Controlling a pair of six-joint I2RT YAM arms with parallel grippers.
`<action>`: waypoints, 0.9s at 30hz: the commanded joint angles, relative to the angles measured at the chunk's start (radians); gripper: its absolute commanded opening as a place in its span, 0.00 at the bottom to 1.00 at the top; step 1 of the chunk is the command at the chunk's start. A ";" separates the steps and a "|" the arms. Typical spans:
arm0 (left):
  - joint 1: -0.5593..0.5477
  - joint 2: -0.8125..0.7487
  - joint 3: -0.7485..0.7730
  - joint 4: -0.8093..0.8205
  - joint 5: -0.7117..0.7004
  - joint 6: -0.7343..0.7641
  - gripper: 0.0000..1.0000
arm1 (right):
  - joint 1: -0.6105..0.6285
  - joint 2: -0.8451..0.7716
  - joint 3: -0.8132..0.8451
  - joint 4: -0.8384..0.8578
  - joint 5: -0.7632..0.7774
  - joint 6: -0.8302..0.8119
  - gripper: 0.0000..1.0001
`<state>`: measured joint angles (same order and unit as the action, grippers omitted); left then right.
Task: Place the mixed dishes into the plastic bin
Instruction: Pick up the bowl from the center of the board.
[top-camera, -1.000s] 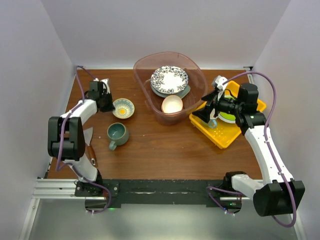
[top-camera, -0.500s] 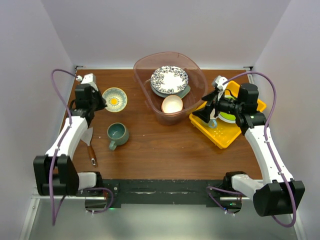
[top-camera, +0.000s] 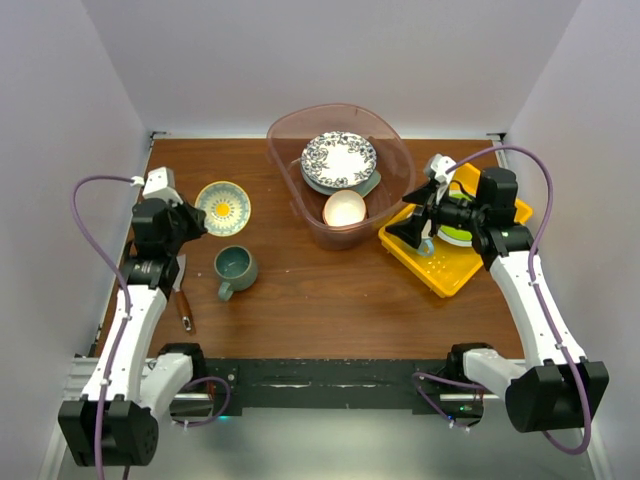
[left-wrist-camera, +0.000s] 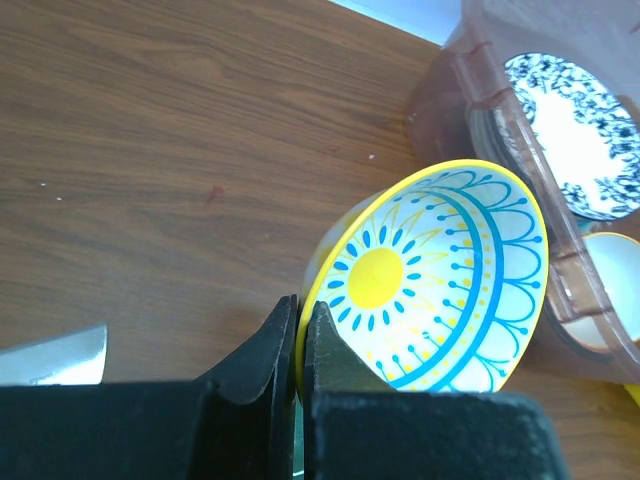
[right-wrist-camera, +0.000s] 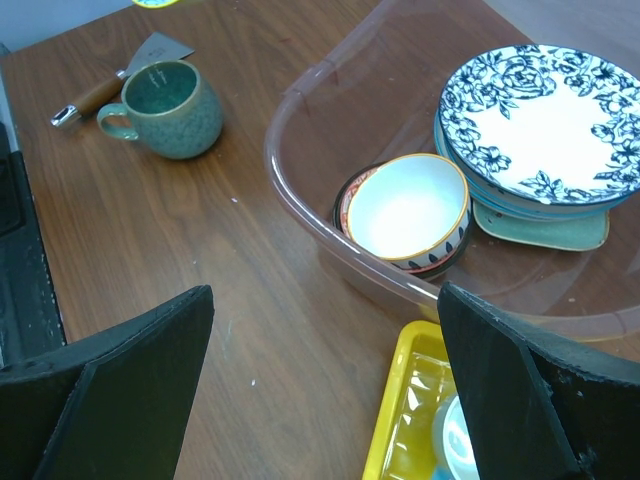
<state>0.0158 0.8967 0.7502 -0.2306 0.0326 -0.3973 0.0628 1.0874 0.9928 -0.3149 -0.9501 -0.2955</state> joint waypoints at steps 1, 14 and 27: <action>0.007 -0.091 -0.003 0.027 0.062 -0.066 0.00 | -0.008 0.000 -0.003 -0.006 -0.041 -0.044 0.98; -0.085 -0.223 -0.032 0.005 0.136 -0.143 0.00 | 0.057 0.166 0.240 -0.393 0.039 -0.247 0.98; -0.517 -0.173 0.029 0.030 -0.197 -0.238 0.00 | 0.307 0.203 0.444 -0.484 0.341 -0.183 0.98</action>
<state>-0.4103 0.6941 0.7216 -0.2817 -0.0452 -0.5709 0.3424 1.2839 1.3533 -0.7689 -0.7181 -0.5053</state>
